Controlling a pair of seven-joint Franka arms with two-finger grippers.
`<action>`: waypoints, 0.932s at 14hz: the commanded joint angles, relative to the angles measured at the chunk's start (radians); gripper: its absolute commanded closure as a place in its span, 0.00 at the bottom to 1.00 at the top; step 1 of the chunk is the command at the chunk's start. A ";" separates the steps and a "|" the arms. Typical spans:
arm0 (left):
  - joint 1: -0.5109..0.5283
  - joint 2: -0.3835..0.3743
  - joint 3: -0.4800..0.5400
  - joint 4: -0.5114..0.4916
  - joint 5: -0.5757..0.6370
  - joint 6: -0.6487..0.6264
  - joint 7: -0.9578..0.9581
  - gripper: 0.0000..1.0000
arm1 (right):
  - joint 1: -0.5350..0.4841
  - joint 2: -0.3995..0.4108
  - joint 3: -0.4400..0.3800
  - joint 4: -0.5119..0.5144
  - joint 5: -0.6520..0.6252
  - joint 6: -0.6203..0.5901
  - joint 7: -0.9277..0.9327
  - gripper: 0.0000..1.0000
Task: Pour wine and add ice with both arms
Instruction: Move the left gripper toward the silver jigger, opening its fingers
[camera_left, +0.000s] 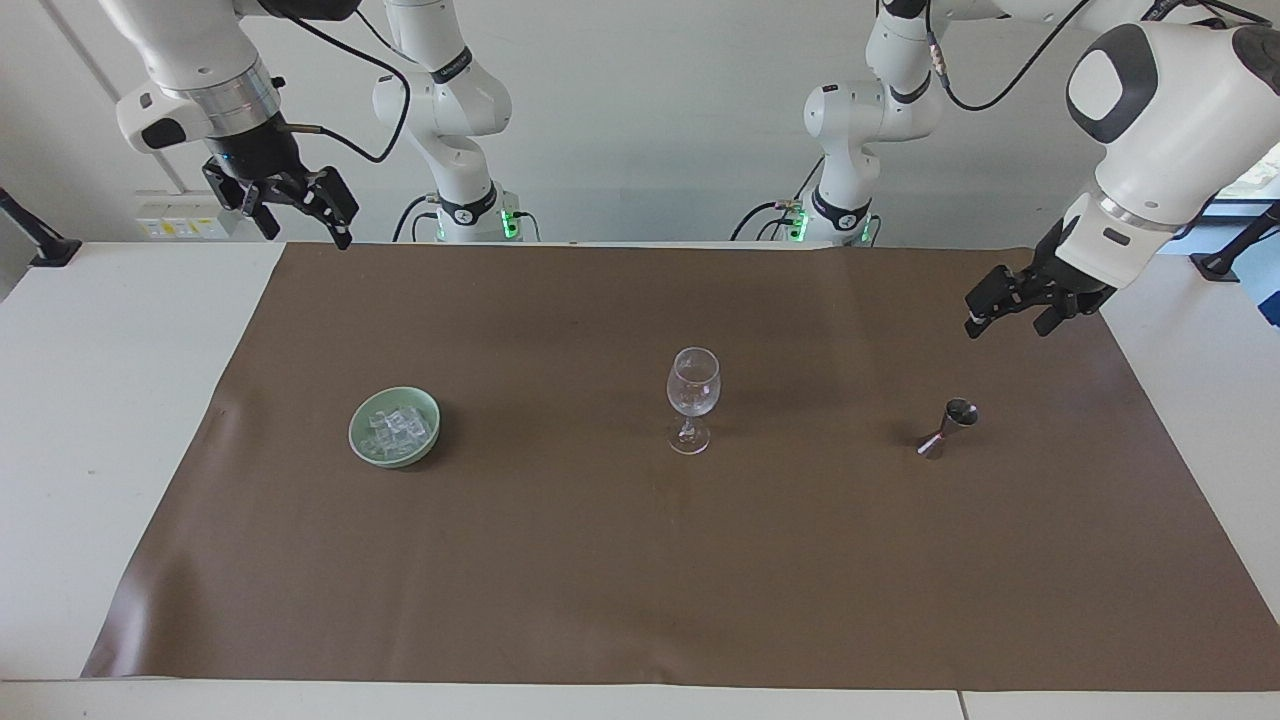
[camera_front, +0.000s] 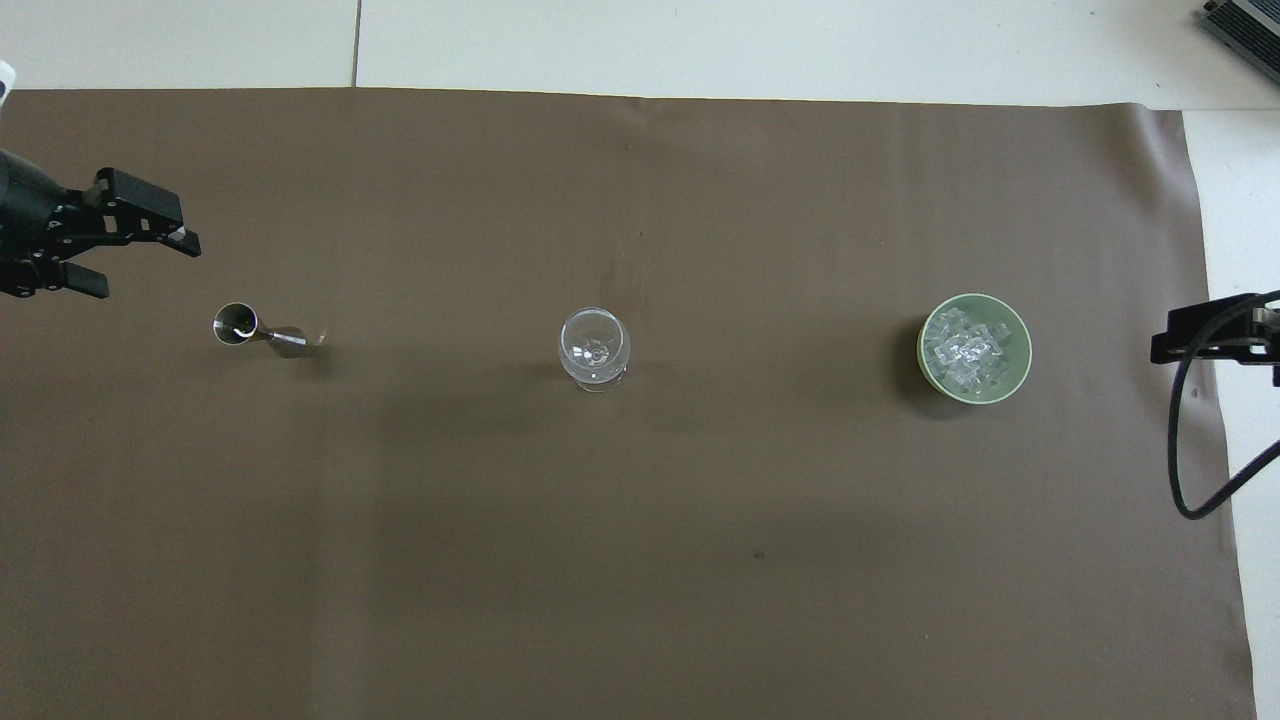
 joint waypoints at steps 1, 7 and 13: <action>0.037 0.016 -0.004 -0.005 -0.075 0.022 -0.140 0.00 | 0.001 -0.017 -0.004 -0.014 0.006 -0.003 -0.021 0.00; 0.124 0.074 -0.004 -0.009 -0.257 0.022 -0.386 0.00 | 0.001 -0.017 -0.004 -0.014 0.006 -0.003 -0.021 0.00; 0.216 0.162 -0.004 -0.007 -0.387 0.021 -0.605 0.00 | 0.001 -0.017 -0.004 -0.014 0.006 -0.003 -0.021 0.00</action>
